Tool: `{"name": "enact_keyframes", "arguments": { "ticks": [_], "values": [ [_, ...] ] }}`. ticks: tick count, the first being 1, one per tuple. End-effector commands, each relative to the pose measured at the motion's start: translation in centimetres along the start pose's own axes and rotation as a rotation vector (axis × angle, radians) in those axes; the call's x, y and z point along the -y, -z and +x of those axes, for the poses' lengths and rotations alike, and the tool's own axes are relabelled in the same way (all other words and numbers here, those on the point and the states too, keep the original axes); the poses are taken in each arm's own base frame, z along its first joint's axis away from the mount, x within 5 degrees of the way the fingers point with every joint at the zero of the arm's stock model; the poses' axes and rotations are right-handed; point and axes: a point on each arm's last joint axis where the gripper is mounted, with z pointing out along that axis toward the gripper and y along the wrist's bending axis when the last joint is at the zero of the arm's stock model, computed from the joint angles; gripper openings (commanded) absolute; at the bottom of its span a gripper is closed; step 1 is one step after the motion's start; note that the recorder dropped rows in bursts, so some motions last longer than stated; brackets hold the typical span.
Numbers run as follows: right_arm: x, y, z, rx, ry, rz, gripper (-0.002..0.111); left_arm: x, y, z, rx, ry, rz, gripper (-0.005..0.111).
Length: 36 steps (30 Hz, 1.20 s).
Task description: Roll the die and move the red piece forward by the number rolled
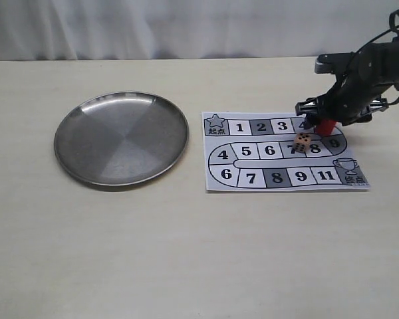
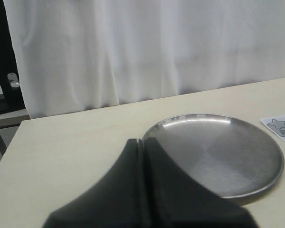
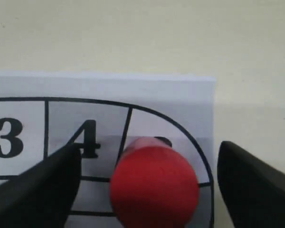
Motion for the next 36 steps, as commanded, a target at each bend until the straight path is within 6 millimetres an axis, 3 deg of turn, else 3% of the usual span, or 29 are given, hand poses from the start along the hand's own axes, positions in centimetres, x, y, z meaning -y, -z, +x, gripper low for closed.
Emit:
{"name": "enact_keyframes", "arguments": {
  "ticks": [1, 2, 5, 7, 10, 15, 22, 31, 36],
  "values": [
    [0.5, 7.5, -2.8, 0.169, -0.020, 0.002, 0.066, 0.0, 0.0, 0.0, 0.008, 0.001, 0.003, 0.000],
    [0.6, 9.7, -3.3, 0.218, -0.021, 0.002, 0.056, 0.0, 0.0, 0.0, 0.008, 0.001, 0.003, 0.000],
    [1.0, 18.0, -3.7, 0.375, -0.026, 0.003, 0.008, 0.0, 0.0, 0.0, 0.008, 0.001, 0.003, 0.000],
    [1.0, 22.4, -2.0, 0.496, -0.024, -0.004, 0.004, 0.0, 0.0, 0.0, 0.008, 0.001, 0.003, 0.000],
    [0.7, 24.9, 2.6, 0.639, -0.086, -0.064, 0.004, 0.0, 0.0, 0.0, 0.008, 0.001, 0.003, 0.000],
    [0.8, 26.3, 9.5, 0.825, -0.138, -0.096, 0.004, 0.0, 0.0, 0.0, 0.008, 0.001, 0.003, 0.000],
    [0.8, 25.5, 19.1, 0.873, -0.146, -0.098, 0.004, 0.0, 0.0, 0.0, 0.008, 0.001, 0.003, 0.000],
    [0.8, 24.3, 27.1, 1.029, -0.192, -0.130, 0.004, 0.0, 0.0, 0.0, 0.008, 0.001, 0.003, 0.000],
    [0.8, 24.1, 29.5, 1.122, -0.191, -0.139, 0.004, 0.0, 0.0, 0.0, 0.008, 0.001, 0.003, 0.000]
  ]
}}
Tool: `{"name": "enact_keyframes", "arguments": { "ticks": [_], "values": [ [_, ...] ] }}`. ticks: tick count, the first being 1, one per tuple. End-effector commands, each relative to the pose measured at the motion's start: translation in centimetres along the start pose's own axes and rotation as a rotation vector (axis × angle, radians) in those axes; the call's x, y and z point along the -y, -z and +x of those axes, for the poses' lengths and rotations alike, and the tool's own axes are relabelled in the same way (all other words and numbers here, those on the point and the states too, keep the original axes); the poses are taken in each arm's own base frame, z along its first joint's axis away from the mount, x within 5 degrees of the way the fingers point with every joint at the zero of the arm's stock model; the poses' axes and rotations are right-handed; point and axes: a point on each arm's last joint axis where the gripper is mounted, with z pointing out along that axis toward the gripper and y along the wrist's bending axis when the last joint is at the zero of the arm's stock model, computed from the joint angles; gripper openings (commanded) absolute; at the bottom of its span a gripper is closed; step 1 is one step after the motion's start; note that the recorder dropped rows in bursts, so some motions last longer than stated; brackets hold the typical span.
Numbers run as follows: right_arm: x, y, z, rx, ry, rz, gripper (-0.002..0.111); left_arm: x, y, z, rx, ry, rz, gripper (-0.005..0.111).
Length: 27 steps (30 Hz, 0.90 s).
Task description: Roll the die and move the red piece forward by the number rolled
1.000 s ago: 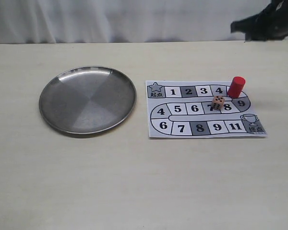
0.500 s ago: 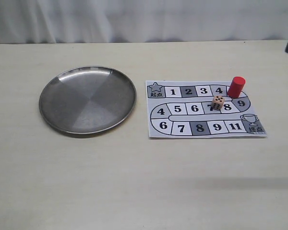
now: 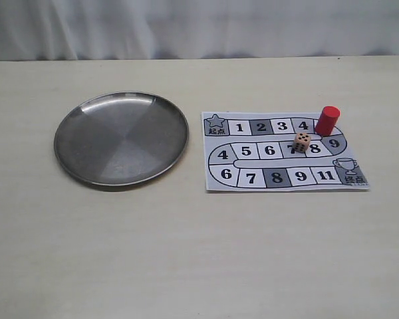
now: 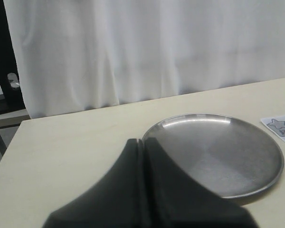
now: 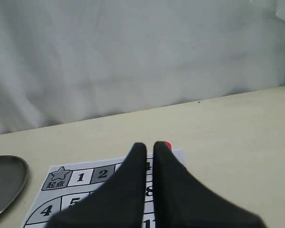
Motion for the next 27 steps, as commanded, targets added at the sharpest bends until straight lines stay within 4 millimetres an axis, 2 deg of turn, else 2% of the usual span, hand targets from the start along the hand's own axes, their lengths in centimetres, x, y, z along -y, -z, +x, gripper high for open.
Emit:
{"name": "enact_keyframes", "arguments": {
  "ticks": [1, 9, 27],
  "values": [
    [0.1, 1.5, 0.8, 0.060, -0.005, -0.013, 0.004, 0.0, 0.0, 0.0, 0.008, 0.001, 0.003, 0.000],
    [0.2, 3.0, 1.6, 0.035, 0.015, -0.016, 0.004, 0.0, 0.0, 0.0, 0.008, 0.001, 0.003, 0.000],
    [0.2, 3.1, 1.8, 0.013, 0.015, -0.013, 0.004, 0.0, 0.0, 0.0, 0.008, 0.001, 0.003, 0.000]
  ]
}}
